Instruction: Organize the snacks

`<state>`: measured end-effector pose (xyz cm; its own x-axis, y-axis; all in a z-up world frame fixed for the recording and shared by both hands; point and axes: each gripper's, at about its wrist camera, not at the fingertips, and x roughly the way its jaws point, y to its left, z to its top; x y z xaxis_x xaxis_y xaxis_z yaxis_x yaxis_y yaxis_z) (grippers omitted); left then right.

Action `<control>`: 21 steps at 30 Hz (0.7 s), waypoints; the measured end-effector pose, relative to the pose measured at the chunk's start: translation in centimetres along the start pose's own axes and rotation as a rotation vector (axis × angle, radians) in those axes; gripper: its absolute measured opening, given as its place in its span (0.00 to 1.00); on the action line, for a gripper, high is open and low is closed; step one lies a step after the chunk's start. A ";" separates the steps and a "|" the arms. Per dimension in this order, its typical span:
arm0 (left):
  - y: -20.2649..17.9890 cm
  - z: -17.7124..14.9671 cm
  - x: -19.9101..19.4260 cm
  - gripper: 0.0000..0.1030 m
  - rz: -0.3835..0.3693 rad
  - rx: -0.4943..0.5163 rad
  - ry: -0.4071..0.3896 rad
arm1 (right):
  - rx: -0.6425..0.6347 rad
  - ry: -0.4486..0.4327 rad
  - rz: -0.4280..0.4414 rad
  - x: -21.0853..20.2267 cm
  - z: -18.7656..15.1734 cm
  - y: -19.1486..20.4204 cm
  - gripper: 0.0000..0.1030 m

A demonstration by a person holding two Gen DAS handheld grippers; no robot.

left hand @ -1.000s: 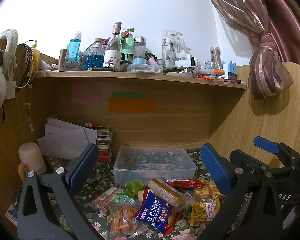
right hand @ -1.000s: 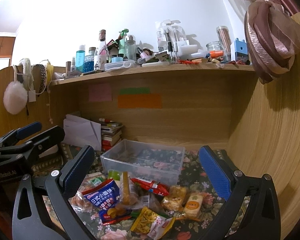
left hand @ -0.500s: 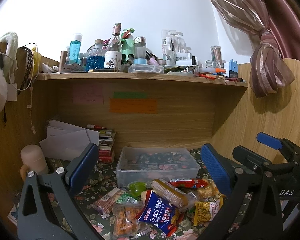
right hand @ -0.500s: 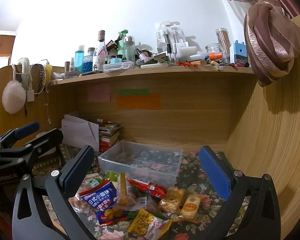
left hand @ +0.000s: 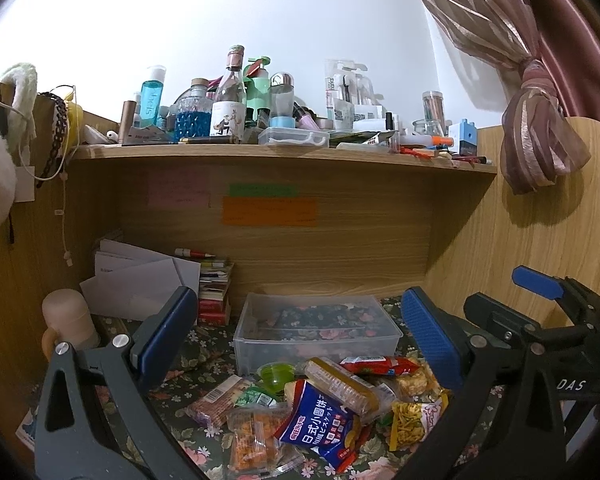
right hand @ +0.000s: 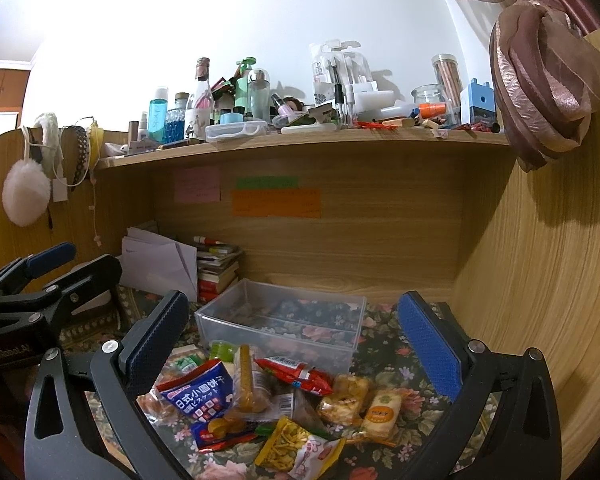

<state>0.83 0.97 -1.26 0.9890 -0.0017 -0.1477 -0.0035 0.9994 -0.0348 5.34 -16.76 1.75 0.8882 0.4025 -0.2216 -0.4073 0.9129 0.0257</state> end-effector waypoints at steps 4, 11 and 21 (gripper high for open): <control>0.0 -0.1 0.1 1.00 -0.015 -0.002 0.007 | 0.011 0.014 0.024 0.3 -0.1 -0.1 1.00; 0.2 -0.6 0.6 0.85 -0.030 0.002 0.047 | 0.022 0.024 0.034 0.4 -0.5 -0.3 1.00; 1.7 -3.7 3.5 0.73 -0.050 -0.013 0.199 | 0.033 0.165 0.034 2.6 -3.3 -1.1 0.82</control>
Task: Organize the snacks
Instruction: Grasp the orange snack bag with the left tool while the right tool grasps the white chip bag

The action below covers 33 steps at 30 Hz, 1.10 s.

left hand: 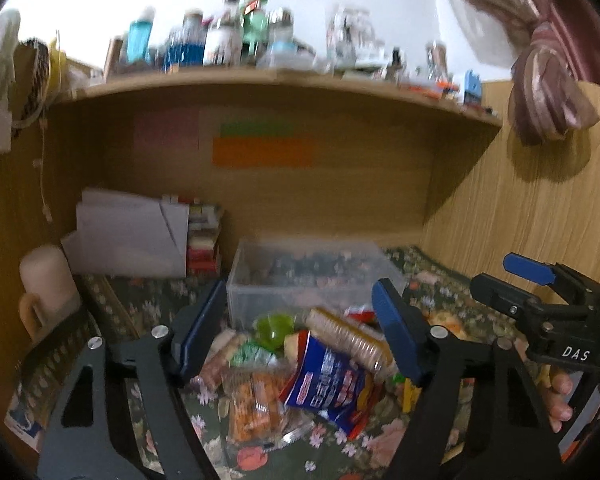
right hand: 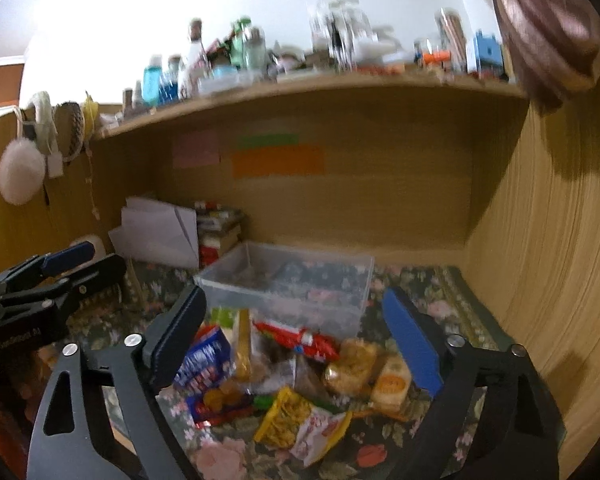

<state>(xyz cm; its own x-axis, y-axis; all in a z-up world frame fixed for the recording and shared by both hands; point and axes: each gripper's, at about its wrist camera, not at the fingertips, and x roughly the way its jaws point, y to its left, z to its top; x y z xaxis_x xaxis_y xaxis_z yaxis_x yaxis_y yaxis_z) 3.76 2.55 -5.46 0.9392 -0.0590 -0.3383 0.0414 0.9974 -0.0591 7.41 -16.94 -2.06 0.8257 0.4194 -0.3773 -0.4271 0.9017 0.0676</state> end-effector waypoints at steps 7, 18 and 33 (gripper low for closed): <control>1.4 -3.3 2.7 0.73 0.006 -0.033 0.134 | 0.044 0.138 0.008 2.2 -3.3 -0.8 0.79; 4.1 -7.5 4.5 0.75 0.066 -0.068 0.266 | 0.104 0.270 -0.006 3.8 -6.4 -2.3 0.79; 4.0 -9.5 8.2 0.75 0.045 -0.084 0.368 | 0.113 0.341 0.018 6.2 -7.9 -2.2 0.78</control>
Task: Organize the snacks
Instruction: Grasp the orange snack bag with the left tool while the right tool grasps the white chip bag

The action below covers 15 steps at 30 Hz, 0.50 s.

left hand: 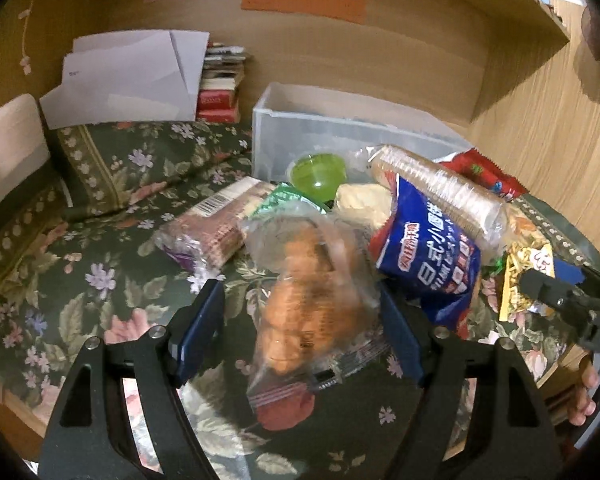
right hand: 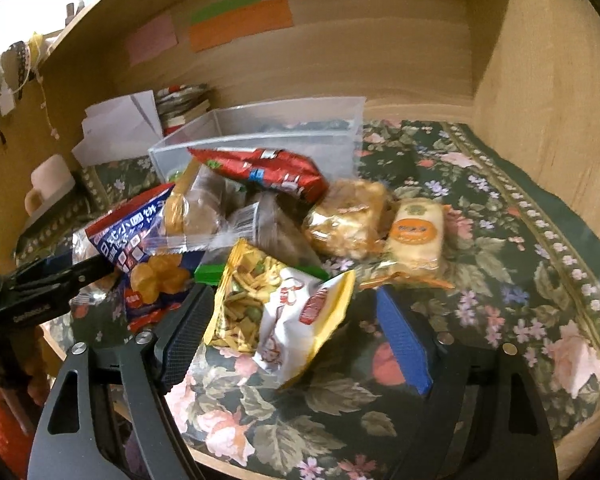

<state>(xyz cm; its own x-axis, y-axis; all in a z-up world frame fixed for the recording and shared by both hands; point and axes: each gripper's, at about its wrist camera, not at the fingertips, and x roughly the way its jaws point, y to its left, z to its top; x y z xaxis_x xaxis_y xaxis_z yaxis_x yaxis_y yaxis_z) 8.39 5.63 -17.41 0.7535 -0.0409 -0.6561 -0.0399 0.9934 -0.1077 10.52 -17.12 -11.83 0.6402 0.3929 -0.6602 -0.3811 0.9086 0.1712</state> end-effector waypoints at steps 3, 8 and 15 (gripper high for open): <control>-0.2 0.0 0.4 0.75 0.011 0.008 0.000 | -0.002 0.024 0.019 0.8 -0.2 0.2 0.75; -0.6 -0.1 1.0 0.74 0.036 0.027 -0.015 | -0.030 0.027 0.016 1.4 -0.2 0.7 0.61; 0.3 0.2 0.7 0.49 0.017 -0.012 -0.027 | -0.005 0.006 0.031 1.1 -0.2 0.1 0.48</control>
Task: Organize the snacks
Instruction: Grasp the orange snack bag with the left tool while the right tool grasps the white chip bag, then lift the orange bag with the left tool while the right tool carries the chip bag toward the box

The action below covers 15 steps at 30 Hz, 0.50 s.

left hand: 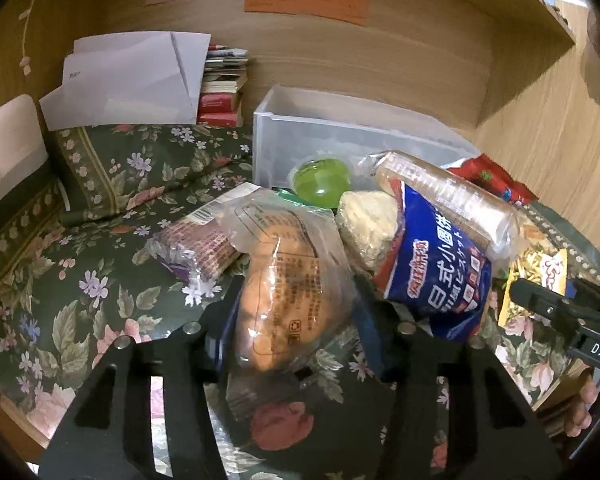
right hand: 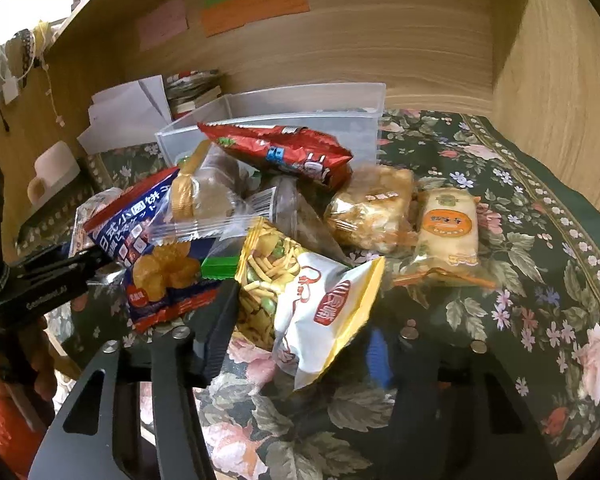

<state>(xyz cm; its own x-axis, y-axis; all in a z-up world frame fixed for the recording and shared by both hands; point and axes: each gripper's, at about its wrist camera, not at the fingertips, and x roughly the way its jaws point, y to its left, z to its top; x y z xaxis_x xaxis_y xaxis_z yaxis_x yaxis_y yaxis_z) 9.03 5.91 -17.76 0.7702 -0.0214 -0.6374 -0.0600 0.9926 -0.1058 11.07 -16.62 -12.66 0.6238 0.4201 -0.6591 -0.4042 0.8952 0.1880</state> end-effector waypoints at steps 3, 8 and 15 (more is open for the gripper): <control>0.5 0.0 -0.3 0.49 0.004 -0.015 -0.003 | 0.009 -0.017 -0.009 -0.5 0.0 -0.4 0.44; 1.7 0.3 -1.3 0.48 0.018 -0.052 -0.016 | 0.032 -0.038 -0.011 -1.5 0.4 -0.9 0.30; 2.0 1.4 -3.7 0.48 0.028 -0.056 -0.072 | 0.032 -0.081 -0.042 -3.0 1.0 -1.2 0.26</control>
<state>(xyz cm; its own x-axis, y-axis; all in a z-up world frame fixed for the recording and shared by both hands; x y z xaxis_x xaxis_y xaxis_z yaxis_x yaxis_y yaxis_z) 6.97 8.14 -14.53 0.8113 0.0171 -0.5843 -0.1161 0.9844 -0.1323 10.38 -18.83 -10.19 0.6924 0.3918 -0.6059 -0.3557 0.9160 0.1858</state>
